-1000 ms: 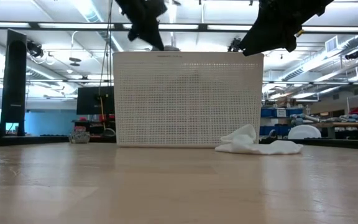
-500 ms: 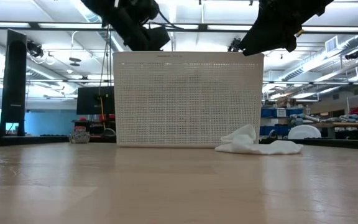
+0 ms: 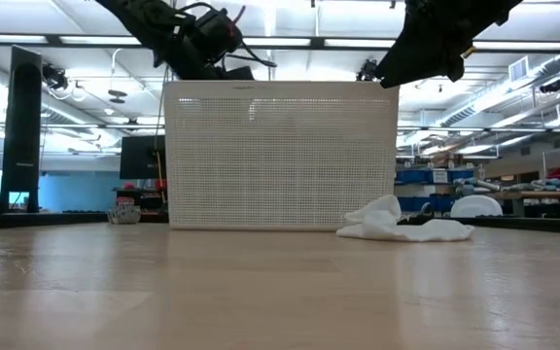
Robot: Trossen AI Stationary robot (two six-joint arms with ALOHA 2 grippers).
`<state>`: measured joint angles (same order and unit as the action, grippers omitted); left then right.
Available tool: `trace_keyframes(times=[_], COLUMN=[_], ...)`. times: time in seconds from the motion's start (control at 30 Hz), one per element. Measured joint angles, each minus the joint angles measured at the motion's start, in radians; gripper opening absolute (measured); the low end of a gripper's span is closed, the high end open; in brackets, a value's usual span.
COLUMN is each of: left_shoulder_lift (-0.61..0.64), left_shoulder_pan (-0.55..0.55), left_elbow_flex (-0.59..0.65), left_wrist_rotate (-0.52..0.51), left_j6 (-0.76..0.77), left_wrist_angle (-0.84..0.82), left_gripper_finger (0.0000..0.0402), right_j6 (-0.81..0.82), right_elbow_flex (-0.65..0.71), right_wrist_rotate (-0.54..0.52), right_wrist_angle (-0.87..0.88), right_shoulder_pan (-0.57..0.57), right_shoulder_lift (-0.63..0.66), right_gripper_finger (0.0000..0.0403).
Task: Sort clothes
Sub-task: Put the top white sock into the laundry bin
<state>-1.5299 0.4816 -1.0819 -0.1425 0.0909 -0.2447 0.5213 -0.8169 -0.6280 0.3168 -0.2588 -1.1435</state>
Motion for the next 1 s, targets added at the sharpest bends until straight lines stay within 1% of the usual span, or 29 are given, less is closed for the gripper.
trace_keyframes(times=[0.13, 0.27, 0.4, 0.5, 0.7, 0.77, 0.87, 1.0], left_shoulder_lift=[0.0, -0.001, -0.001, -0.001, -0.001, -0.001, 0.008, 0.045], left_shoulder_pan=[-0.004, -0.005, -0.005, -0.005, -0.009, -0.018, -0.041, -0.102], left_elbow_flex=[-0.029, -0.085, -0.173, -0.243, -0.404, -0.449, -0.493, -0.499], left_wrist_rotate=[0.019, 0.069, 0.11, 0.128, 0.129, 0.129, 0.129, 0.128], left_j6=[0.016, 0.021, 0.021, 0.021, 0.061, 0.07, 0.071, 0.037], left_wrist_angle=[-0.001, -0.03, -0.143, -0.27, -0.528, -0.577, -0.603, -0.663], left_gripper_finger=[0.0112, 0.0112, 0.0113, 0.0113, 0.0113, 0.0113, 0.0113, 0.0113], right_j6=[0.0, 0.0, 0.0, 0.0, 0.0, 0.0, 0.0, 0.0], right_elbow_flex=[0.0, 0.0, 0.0, 0.0, 0.0, 0.0, 0.0, 0.0], right_wrist_rotate=[0.0, 0.0, 0.0, 0.001, 0.001, 0.001, 0.001, 0.001], right_wrist_angle=[0.0, 0.001, 0.001, 0.001, 0.001, 0.001, 0.001, 0.001], right_shoulder_pan=[0.0, 0.0, 0.0, 0.0, 0.0, 0.0, 0.0, 0.0], right_shoulder_lift=[0.0, 0.0, 0.0, 0.0, 0.0, 0.0, 0.0, 0.0], right_gripper_finger=[0.0144, 0.0144, 0.0144, 0.0144, 0.0144, 0.0144, 0.0144, 0.0144])
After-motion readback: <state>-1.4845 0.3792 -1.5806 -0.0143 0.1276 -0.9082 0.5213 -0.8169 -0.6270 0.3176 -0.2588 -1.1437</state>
